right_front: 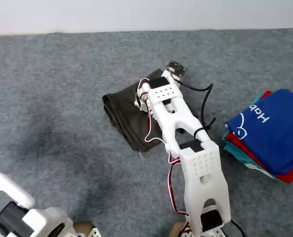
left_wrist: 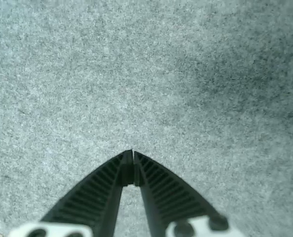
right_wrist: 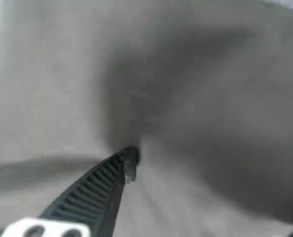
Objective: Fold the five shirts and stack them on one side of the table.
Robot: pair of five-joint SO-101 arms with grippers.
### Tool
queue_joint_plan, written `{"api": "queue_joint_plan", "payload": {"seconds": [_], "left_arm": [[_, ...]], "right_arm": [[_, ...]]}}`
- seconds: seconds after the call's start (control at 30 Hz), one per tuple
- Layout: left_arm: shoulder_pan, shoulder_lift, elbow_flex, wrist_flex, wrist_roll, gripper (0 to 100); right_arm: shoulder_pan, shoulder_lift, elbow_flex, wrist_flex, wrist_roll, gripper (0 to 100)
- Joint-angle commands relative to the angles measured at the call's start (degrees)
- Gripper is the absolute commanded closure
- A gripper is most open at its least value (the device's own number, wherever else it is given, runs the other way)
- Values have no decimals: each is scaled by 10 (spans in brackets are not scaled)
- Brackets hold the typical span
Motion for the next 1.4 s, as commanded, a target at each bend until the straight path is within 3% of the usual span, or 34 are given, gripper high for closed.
{"api": "queue_joint_plan", "payload": {"seconds": [0.0, 0.1, 0.37, 0.57, 1.0, 1.17, 1.37], "left_arm": [[8, -22, 9, -20, 4, 994], [14, -22, 13, -20, 4, 994], [36, -24, 12, -20, 4, 994], [38, -25, 12, -20, 4, 994], [38, -27, 9, -20, 4, 994], [38, -27, 9, -19, 5, 994], [36, -27, 8, -18, 5, 994]], "right_arm": [[4, 25, -13, -10, -5, 473], [5, 46, -55, 7, -5, 551], [7, 106, -162, 69, -5, 990], [28, 108, -203, 87, 3, 991], [33, 67, -404, 335, 106, 991], [39, 54, -475, 339, 139, 991], [50, -31, -443, 340, 178, 992]]}}
